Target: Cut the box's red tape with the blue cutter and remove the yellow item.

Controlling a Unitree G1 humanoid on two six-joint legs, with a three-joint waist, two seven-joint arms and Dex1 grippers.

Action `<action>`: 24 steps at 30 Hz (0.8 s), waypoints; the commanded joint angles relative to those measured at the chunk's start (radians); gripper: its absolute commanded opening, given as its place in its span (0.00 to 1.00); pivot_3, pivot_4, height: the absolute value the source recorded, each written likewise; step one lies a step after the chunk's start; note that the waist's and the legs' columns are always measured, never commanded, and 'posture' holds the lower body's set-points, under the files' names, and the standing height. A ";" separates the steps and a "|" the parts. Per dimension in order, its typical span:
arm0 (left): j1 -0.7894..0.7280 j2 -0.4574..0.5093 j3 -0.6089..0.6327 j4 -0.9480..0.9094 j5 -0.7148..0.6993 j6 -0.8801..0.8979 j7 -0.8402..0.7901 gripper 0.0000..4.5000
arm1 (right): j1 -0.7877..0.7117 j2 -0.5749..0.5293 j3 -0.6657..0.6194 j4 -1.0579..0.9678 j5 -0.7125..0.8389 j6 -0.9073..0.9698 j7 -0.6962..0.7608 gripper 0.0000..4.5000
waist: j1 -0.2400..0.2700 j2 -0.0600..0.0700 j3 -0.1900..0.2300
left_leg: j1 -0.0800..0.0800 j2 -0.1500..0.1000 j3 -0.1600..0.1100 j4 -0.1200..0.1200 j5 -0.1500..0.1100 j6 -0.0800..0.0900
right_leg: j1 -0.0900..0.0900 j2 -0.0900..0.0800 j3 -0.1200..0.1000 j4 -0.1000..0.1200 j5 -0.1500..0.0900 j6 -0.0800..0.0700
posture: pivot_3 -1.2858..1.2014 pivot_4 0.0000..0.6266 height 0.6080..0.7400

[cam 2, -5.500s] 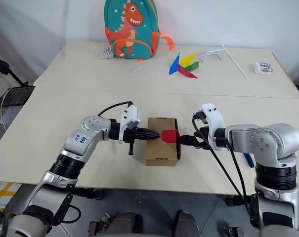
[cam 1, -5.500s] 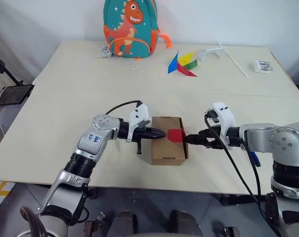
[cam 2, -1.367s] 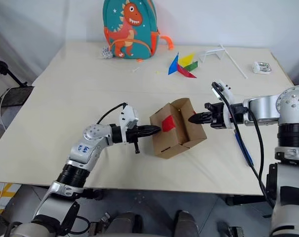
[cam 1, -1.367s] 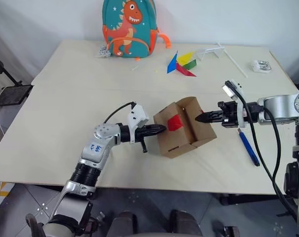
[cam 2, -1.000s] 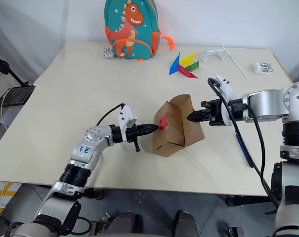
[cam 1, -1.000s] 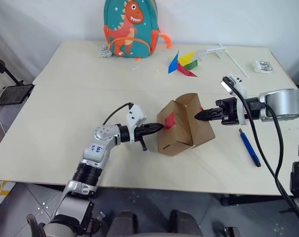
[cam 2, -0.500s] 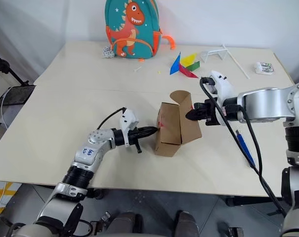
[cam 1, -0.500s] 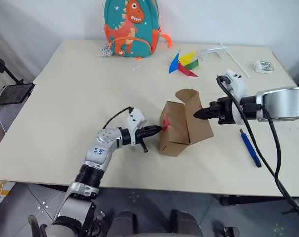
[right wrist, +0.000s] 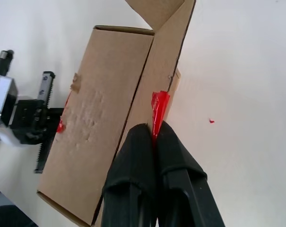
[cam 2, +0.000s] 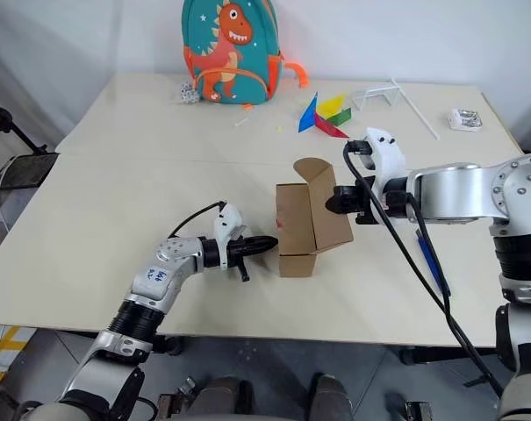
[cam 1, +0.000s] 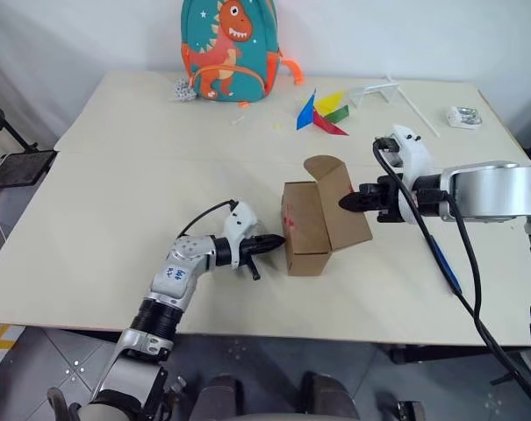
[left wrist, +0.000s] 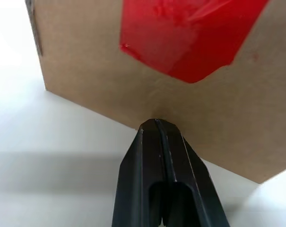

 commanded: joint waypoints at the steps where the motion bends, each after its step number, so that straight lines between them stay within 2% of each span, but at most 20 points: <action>1: -0.043 0.059 0.026 -0.135 -0.083 0.091 -0.088 0.00 | 0.017 -0.017 0.030 -0.017 0.004 0.003 -0.014 0.01 | 0.000 0.000 0.000 | 0.000 0.000 0.000 -0.001 0.000 0.000 | 0.000 0.000 0.000 0.000 0.000 0.000 | 0.52 0.24 1.00; 6: -0.140 0.147 0.068 -0.221 -0.194 0.244 -0.170 0.00 | 0.010 -0.025 0.029 -0.014 -0.014 0.003 -0.012 0.01 | 0.000 0.000 0.000 | -0.001 0.000 0.000 -0.001 0.000 0.000 | 0.000 0.000 -0.001 -0.001 0.000 0.000 | 0.52 0.24 1.00; 10: -0.222 0.110 0.077 -0.218 -0.223 0.285 -0.131 0.00 | 0.000 -0.022 0.025 -0.012 -0.043 0.009 0.002 0.01 | 0.001 0.000 0.000 | -0.001 0.000 0.000 -0.001 0.000 0.000 | 0.000 0.000 -0.001 -0.002 0.000 0.000 | 0.52 0.24 1.00; 17: -0.230 0.056 -0.032 -0.142 -0.124 0.225 -0.103 0.00 | -0.006 -0.019 0.018 -0.010 -0.086 0.024 0.031 0.01 | -0.003 -0.001 0.001 | 0.000 0.000 0.000 -0.001 0.000 0.000 | 0.000 0.001 -0.001 -0.001 0.000 0.000 | 0.52 0.24 1.00; 21: -0.221 0.026 -0.088 -0.036 -0.024 0.142 -0.042 0.00 | -0.001 -0.021 0.011 -0.012 -0.106 0.031 0.048 0.01 | 0.000 -0.001 0.001 | 0.000 0.000 0.000 -0.001 0.000 0.000 | 0.000 0.001 -0.001 -0.001 0.000 0.000 | 0.52 0.24 1.00; 24: -0.212 0.026 -0.087 -0.015 -0.008 0.144 -0.025 0.00 | -0.001 -0.020 0.007 -0.018 -0.110 0.035 0.057 0.01 | 0.001 -0.001 0.000 | 0.001 0.000 0.000 -0.001 0.000 0.000 | 0.001 0.001 -0.001 -0.001 0.000 0.000 | 0.52 0.24 1.00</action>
